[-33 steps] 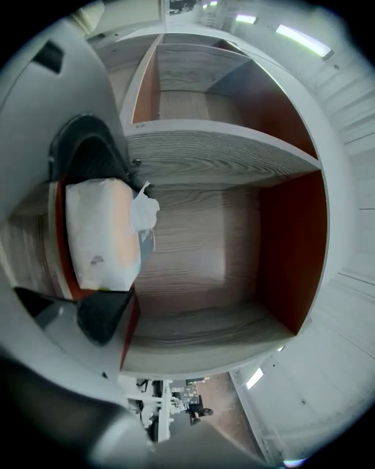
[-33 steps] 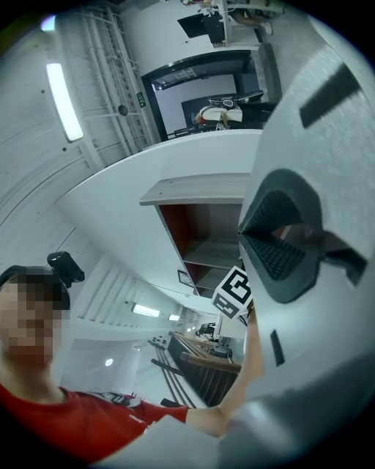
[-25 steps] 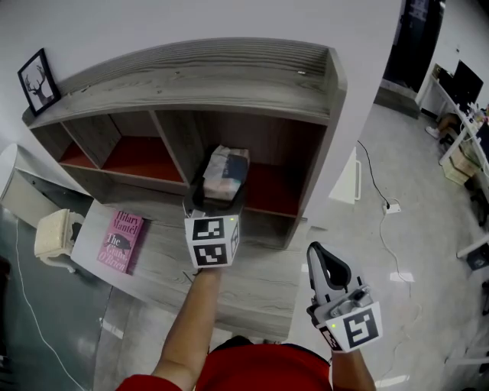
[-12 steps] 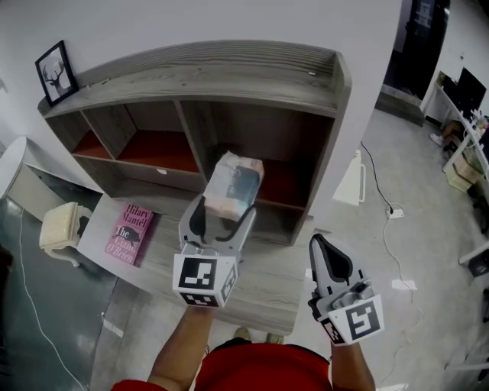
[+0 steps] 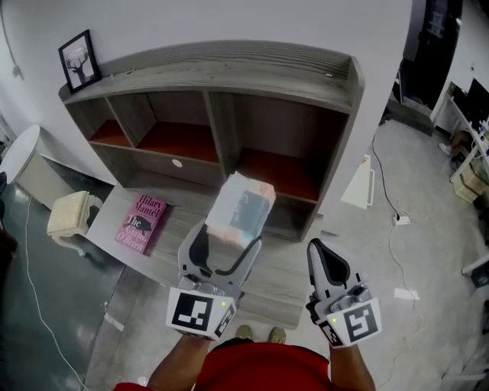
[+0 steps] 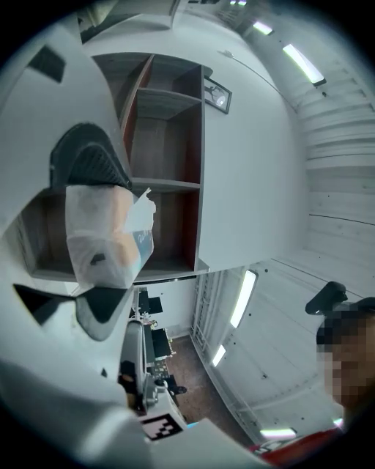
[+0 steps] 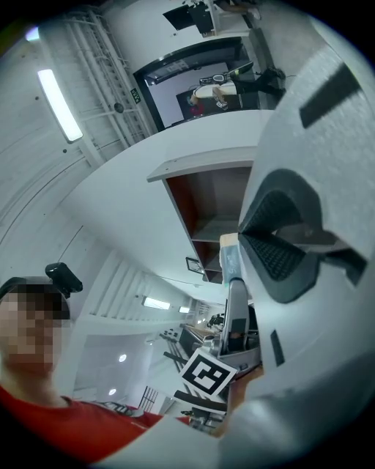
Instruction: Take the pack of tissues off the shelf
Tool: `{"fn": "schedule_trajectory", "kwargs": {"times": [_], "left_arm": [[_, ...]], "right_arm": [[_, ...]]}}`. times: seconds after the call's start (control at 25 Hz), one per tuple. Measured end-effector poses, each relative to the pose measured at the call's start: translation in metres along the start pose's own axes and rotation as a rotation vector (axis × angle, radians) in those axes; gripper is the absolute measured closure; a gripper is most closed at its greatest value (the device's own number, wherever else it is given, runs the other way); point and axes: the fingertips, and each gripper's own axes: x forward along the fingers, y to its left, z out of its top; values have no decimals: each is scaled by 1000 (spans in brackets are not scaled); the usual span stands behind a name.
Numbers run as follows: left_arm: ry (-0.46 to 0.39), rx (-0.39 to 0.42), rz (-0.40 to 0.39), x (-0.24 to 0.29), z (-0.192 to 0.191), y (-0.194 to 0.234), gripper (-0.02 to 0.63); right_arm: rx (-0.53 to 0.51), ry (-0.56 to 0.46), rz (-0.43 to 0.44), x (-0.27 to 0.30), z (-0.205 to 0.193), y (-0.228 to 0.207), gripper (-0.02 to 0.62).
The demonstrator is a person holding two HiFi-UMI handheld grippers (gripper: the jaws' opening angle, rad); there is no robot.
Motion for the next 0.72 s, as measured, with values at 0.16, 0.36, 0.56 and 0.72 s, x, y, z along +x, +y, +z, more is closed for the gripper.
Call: {"fn": "schedule_trajectory", "kwargs": {"times": [0.16, 0.36, 0.56, 0.72], "left_arm": [[-4, -15, 0, -14, -3, -5, 218], [-7, -5, -4, -16, -3, -11, 218], [-9, 1, -9, -11, -2, -15, 218], [-7, -1, -15, -6, -3, -16, 218]], "right_arm": [[1, 1, 13, -4, -1, 7, 591], [-8, 11, 10, -9, -3, 8, 591], [-23, 16, 3, -12, -4, 4, 591], [-24, 20, -6, -13, -5, 0, 591]]}}
